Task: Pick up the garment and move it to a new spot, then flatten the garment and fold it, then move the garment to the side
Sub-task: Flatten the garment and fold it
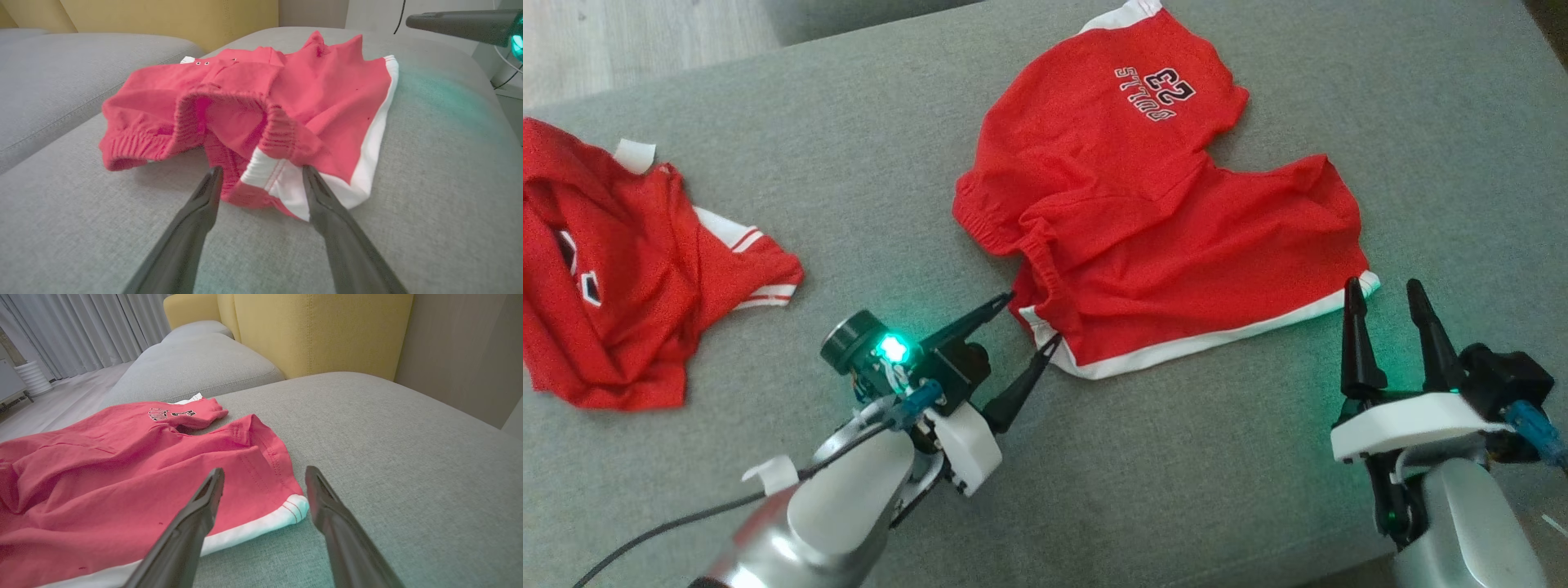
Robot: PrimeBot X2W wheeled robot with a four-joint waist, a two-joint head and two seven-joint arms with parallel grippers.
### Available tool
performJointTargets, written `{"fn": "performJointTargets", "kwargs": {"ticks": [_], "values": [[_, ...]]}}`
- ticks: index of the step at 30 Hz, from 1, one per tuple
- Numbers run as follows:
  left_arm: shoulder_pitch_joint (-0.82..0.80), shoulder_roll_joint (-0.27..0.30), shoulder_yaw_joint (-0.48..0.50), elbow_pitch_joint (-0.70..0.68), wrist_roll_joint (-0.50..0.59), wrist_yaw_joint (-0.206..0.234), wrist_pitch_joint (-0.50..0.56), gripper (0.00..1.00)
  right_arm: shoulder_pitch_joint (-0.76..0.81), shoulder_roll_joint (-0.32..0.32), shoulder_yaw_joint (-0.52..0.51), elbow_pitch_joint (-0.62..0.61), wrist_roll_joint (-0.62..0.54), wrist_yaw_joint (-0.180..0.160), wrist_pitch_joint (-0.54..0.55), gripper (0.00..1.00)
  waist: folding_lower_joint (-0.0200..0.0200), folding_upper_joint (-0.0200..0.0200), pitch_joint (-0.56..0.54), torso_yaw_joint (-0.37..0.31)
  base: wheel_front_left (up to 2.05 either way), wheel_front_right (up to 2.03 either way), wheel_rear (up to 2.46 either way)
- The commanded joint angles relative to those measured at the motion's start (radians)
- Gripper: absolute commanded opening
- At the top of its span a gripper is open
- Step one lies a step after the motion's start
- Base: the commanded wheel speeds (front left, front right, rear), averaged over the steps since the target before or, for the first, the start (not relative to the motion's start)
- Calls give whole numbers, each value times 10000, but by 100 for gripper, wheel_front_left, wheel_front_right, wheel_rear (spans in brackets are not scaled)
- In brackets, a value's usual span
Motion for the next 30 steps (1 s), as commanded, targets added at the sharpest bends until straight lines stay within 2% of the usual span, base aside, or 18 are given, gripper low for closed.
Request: {"fn": "performJointTargets", "kwargs": {"ticks": [1, 9, 30], "values": [[-487, 168, 243, -163, 15, 82, -119, 100, -369, -38, 254, -237, 38, -7, -110, 100, -1, -1, 24, -18, 0, 0, 0], [-771, 139, 122, 152, 255, 410, -313, 100, -401, -38, 326, -213, 92, -7, -110, 100, -1, -1, 113, -47, 0, 0, 0], [-1258, 28, -602, 345, 221, 162, -624, 100, -490, -37, 390, 17, 54, -7, -110, 100, -1, -1, 210, 49, 0, 0, 0]]}}
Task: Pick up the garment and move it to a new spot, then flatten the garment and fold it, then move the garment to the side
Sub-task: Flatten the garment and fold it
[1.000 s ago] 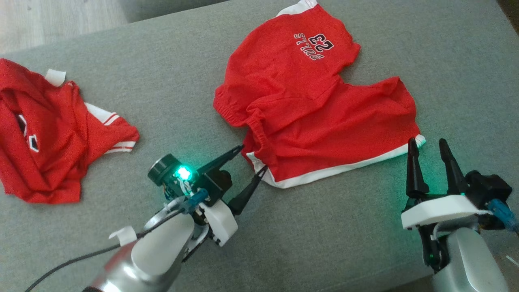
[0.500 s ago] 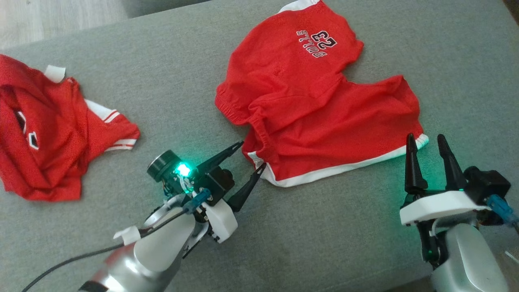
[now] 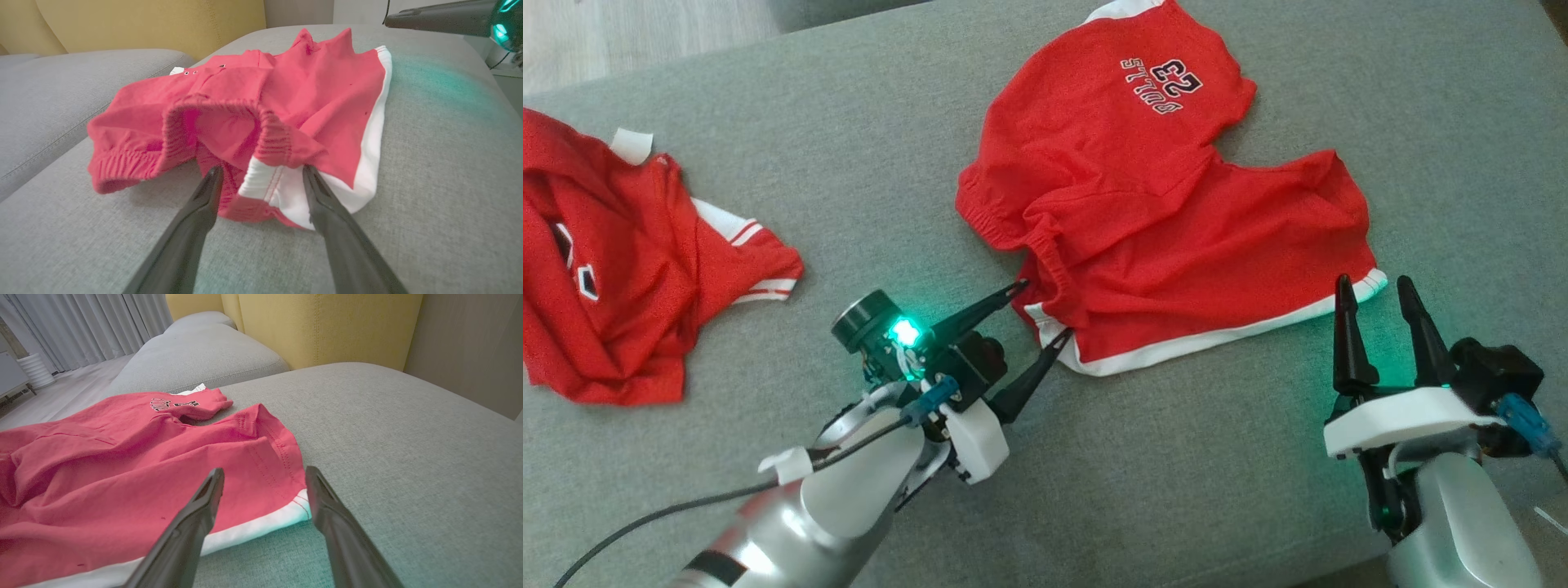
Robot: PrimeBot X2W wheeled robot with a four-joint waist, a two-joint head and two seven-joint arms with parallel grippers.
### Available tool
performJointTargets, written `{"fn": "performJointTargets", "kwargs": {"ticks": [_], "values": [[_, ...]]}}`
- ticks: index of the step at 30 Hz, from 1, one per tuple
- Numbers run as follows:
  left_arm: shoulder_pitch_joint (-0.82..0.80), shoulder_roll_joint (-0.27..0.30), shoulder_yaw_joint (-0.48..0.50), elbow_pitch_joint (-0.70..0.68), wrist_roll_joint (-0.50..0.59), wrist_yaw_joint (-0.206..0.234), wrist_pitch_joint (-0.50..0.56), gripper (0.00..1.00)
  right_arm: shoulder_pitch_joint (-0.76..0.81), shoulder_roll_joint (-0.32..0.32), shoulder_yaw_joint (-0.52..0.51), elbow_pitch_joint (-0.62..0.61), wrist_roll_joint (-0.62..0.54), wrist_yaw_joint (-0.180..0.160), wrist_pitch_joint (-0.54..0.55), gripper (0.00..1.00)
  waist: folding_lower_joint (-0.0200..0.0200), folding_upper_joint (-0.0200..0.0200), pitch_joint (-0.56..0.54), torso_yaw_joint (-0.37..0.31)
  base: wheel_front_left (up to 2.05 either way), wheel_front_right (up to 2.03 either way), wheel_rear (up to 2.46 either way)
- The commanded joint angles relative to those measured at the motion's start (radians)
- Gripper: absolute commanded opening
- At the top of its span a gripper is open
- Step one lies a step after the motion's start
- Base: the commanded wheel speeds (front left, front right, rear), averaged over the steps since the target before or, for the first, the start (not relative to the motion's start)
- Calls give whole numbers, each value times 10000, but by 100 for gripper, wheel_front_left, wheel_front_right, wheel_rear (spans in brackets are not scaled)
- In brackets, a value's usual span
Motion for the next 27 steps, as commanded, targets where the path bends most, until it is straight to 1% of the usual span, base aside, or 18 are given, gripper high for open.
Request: {"fn": "performJointTargets", "kwargs": {"ticks": [1, 4, 6, 7, 12, 16, 23, 27], "values": [[-497, 98, 188, -275, 7, -19, -109, 100, -292, -37, 227, -225, 26, -7, -110, 100, 0, 0, 1, -4, 0, 0, 0], [-510, 88, 66, -311, -59, -48, -97, 100, -305, -37, 231, -190, 37, -7, -111, 100, 0, 0, 0, -13, 0, 0, 0], [-524, 100, -25, -308, -127, -70, -21, 38, -318, -37, 244, -168, 51, -7, -111, 100, 0, 0, 1, -14, 0, 0, 0], [-546, 120, -90, -316, -203, -86, 18, 0, -326, -37, 262, -135, 61, -7, -111, 100, 0, 0, 4, -10, 0, 0, 0], [-502, 203, -5, -345, -439, -53, 2, 0, -289, -37, 189, 84, -12, -7, -111, 100, 0, 0, -62, 36, 0, 0, 0], [-311, 236, 113, -459, -661, 38, -74, 0, -307, -37, -179, 471, -311, -7, -111, 100, 0, 0, -213, 121, 0, 0, 0], [101, 249, 280, -873, -947, 378, -187, 0, -871, -37, -1090, 1819, -1171, -7, 67, 100, 0, 0, -434, 390, 0, 0, 0], [224, 226, 232, -1065, -1006, 461, -152, 0, -1343, -37, -1600, 2538, -1812, -7, 378, 100, 0, 0, -440, 600, 0, 0, 0]]}}
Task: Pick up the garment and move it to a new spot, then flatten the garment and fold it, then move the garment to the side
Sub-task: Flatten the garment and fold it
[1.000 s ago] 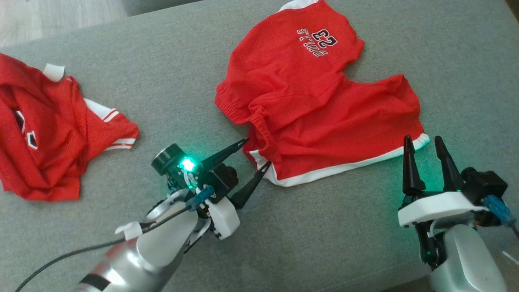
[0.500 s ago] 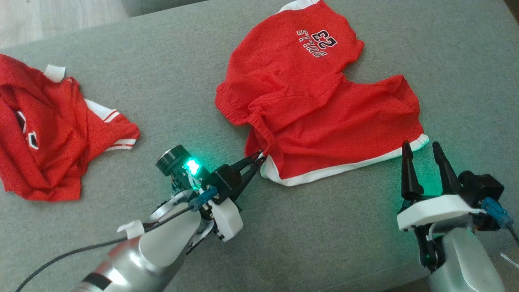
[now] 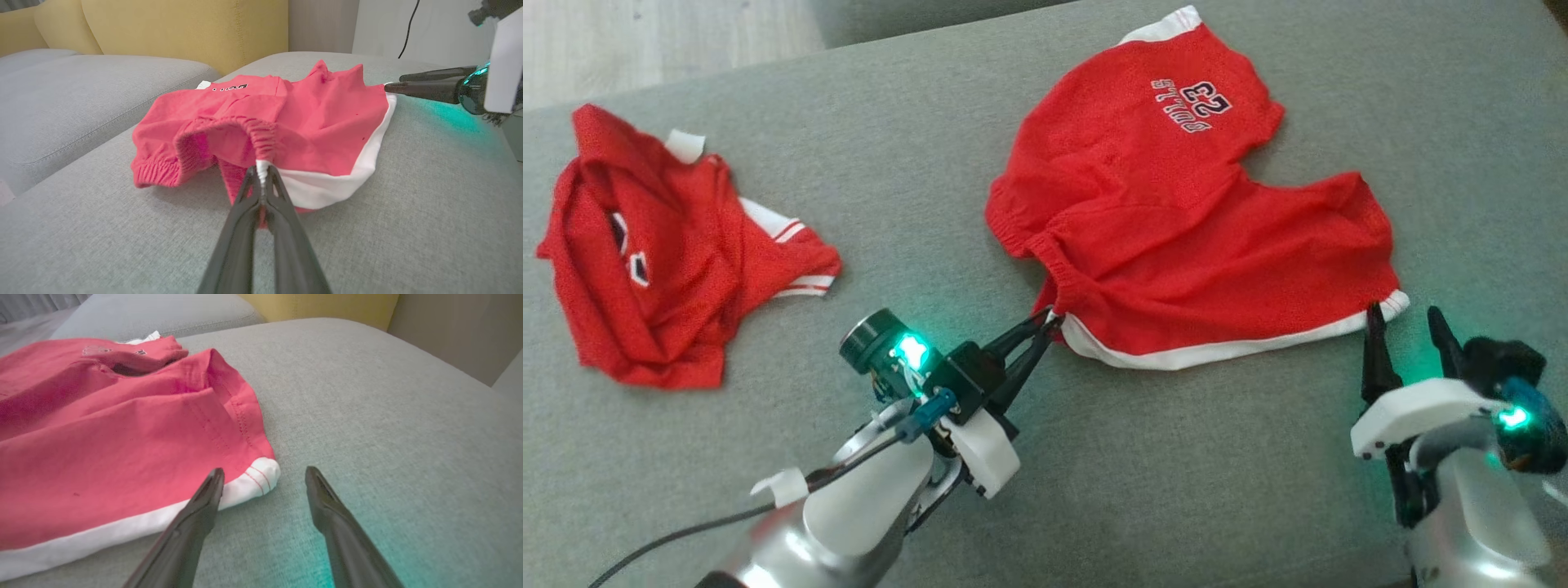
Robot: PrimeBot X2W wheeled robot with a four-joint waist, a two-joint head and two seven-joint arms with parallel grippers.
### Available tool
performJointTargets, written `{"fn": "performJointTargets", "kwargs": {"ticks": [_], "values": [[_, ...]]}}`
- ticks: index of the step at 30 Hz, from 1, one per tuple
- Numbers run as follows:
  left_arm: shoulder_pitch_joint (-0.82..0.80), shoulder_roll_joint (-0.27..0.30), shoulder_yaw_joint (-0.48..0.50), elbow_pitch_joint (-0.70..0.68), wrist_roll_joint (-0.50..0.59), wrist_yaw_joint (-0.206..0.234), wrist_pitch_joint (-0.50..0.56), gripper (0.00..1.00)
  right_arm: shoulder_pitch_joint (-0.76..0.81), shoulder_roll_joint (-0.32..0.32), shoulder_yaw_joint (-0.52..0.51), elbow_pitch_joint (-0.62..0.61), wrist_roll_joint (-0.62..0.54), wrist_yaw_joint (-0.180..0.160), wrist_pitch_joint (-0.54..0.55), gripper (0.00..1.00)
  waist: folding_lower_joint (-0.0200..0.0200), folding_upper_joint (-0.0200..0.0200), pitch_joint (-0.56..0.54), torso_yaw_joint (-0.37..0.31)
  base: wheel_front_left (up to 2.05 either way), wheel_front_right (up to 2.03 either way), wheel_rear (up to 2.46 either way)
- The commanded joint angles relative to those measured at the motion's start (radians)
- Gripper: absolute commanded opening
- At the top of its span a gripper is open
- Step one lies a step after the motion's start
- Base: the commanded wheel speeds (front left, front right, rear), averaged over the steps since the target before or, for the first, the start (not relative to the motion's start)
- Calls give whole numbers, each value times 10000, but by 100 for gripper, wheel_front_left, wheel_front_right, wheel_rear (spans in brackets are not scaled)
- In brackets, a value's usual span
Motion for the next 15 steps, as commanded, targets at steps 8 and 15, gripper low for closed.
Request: {"fn": "performJointTargets", "kwargs": {"ticks": [8, 15], "values": [[-194, 127, 291, -519, -160, 181, 7, 0, -736, -41, -576, 506, -1608, -7, 621, 100, 0, -1, 61, 318, 0, 0, 0], [-261, 232, 294, -647, -233, 238, 104, 0, -960, -41, -767, 891, -2128, -7, 804, 0, 0, -1, 116, 384, 0, 0, 0]]}}
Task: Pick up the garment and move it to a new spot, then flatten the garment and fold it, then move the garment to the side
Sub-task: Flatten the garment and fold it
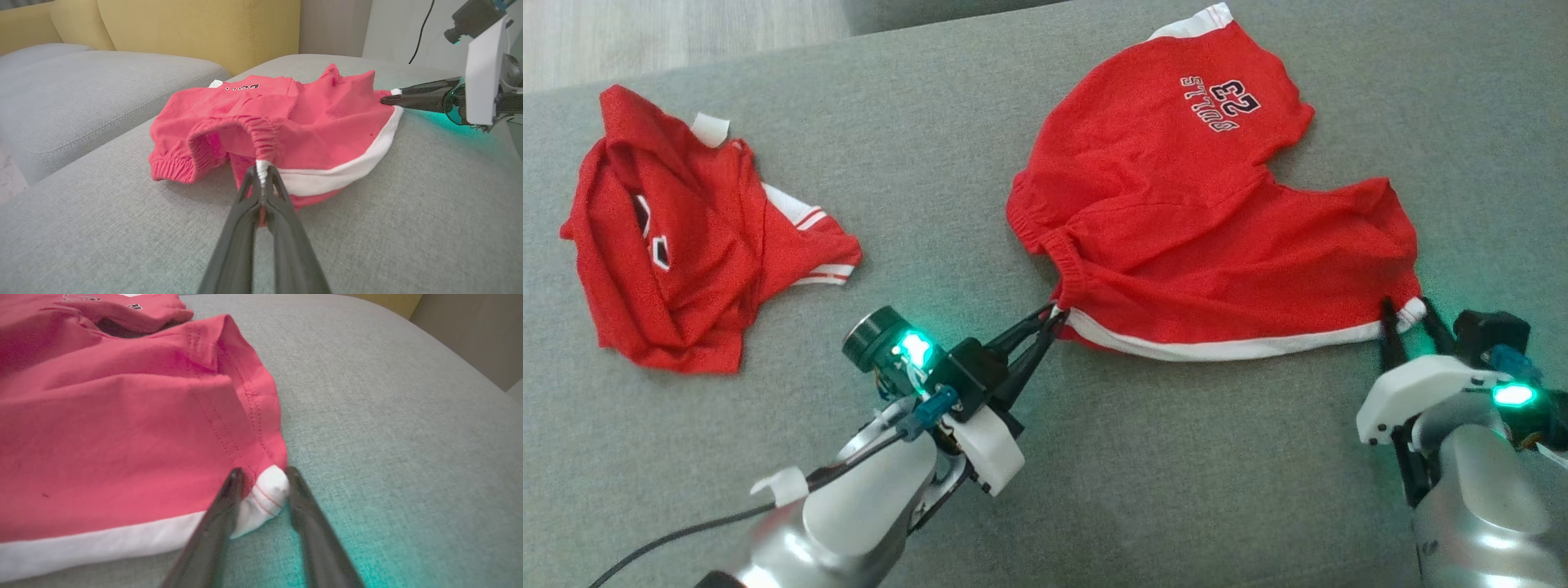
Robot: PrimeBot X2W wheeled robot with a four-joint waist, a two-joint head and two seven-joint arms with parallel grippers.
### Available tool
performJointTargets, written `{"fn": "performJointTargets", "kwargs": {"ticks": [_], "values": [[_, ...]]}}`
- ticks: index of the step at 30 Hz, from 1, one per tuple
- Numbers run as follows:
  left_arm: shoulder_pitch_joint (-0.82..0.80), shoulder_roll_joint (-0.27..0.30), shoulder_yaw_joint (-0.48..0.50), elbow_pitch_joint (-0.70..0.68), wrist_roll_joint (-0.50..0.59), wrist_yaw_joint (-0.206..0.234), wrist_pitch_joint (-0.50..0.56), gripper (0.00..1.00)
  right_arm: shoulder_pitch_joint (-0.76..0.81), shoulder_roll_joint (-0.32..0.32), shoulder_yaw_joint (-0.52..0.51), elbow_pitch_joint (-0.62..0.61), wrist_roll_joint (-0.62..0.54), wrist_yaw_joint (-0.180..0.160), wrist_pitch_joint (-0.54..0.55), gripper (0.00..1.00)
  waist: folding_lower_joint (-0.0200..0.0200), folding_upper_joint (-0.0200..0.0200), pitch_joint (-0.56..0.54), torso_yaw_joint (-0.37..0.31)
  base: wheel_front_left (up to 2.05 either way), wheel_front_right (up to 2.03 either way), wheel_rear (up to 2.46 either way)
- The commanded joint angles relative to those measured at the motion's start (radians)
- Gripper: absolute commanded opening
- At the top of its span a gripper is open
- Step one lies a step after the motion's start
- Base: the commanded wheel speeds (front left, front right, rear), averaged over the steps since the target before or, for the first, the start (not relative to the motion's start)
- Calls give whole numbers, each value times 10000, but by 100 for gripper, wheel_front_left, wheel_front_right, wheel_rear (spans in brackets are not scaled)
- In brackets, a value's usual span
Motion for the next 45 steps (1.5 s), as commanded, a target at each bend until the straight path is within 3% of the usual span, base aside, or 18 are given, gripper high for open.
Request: {"fn": "performJointTargets", "kwargs": {"ticks": [1, 13, 20, 26, 32, 45], "values": [[-296, 220, 331, -292, -59, 97, 1, 0, -97, -39, 212, -31, -103, -7, 83, 0, 0, 0, -3, -11, 0, 0, 0], [-537, 528, 626, -272, -380, 222, 191, 0, -333, -39, 719, -753, 731, -7, -427, 0, 0, 0, -949, 27, 0, 0, 0], [-2060, 579, 1201, -336, -918, -119, 955, 0, -1145, -281, 1509, -2644, 1507, -7, 498, 0, 0, 0, -1572, 119, 0, 0, 0], [-3759, 755, 1570, -187, -1190, -389, 1627, 0, -2295, -770, 2295, -4223, 2981, -7, 1565, 0, 0, 0, -1855, 61, 0, 0, 0], [-5021, 761, 1782, 204, -1456, -535, 1878, 0, -3190, -1049, 2632, -5177, 3824, -7, 1714, 0, 0, 0, -2114, 52, 0, 0, 0], [-4708, 974, 1773, -169, -2478, -647, 2424, 0, -2139, -1160, 2626, -5945, 3915, -7, 2629, 0, 0, 0, -2046, 281, 0, 0, 0]]}}
